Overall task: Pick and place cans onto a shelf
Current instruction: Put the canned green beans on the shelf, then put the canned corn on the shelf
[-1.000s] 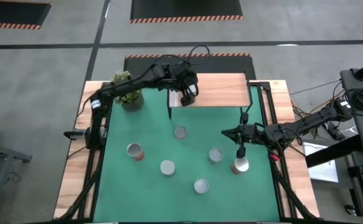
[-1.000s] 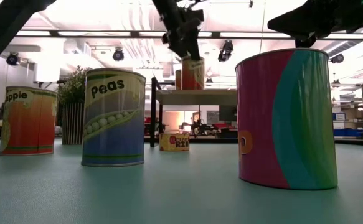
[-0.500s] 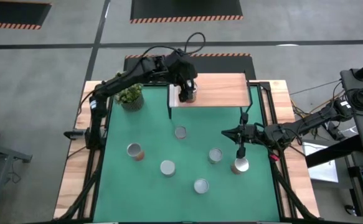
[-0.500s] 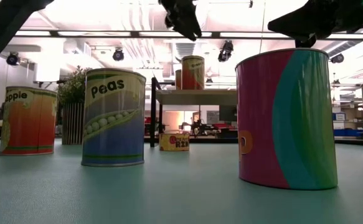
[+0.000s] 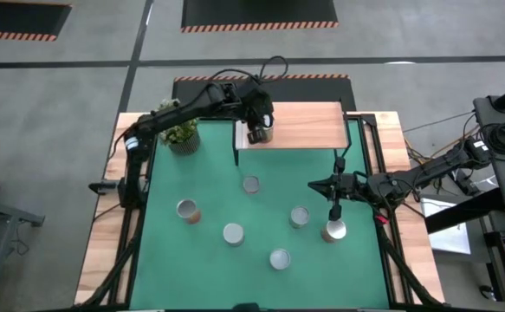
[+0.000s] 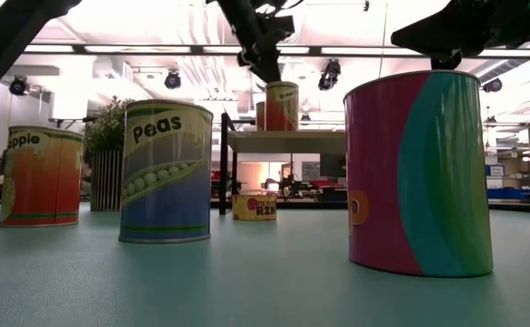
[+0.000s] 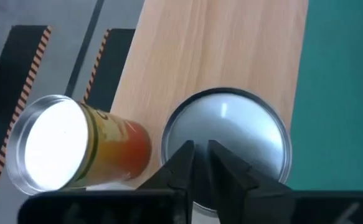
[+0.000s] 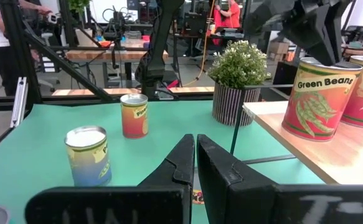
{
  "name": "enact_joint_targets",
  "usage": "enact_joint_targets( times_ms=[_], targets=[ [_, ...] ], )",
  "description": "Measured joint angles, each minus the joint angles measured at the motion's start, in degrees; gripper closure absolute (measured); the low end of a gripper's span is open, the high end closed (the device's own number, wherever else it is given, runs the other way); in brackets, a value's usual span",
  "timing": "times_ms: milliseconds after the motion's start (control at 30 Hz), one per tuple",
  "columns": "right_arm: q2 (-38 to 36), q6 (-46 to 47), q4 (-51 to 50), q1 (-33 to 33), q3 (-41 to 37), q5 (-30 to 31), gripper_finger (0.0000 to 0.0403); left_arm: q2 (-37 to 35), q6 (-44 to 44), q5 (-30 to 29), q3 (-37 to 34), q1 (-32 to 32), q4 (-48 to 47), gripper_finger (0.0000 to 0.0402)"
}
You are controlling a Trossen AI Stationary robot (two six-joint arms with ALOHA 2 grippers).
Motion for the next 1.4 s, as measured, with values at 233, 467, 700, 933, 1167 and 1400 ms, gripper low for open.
enact_joint_targets(
  times_ms=[233,467,700,933,1167,1400],
  targets=[
    [0.00,-0.15,-0.02,0.00,0.00,0.00,0.0394,-0.21,-1.04,-6.39,-0.57,0.09,-0.93,0.0398],
    [0.00,-0.11,-0.07,0.00,0.00,0.01,0.0394,0.02,-1.31,-9.96,2.98,0.16,-4.30,0.0401],
    [0.00,-0.07,-0.09,0.00,0.00,0.02,0.0394,0.02,-2.41,-9.94,3.93,-0.04,-3.62,0.0401],
    [-0.02,-0.03,-0.19,-0.02,0.00,-1.09,0.0394,-0.39,-4.31,-9.49,3.98,-2.73,-1.14,0.0401],
    [-0.02,1.37,-2.63,0.00,0.00,-1.34,0.0394,-2.79,-3.96,-9.44,3.13,-9.28,2.20,0.0402],
    [0.00,4.40,-5.38,0.00,0.00,-1.36,0.0394,-8.98,-3.07,-9.42,-3.84,-15.90,8.85,0.0402]
  ],
)
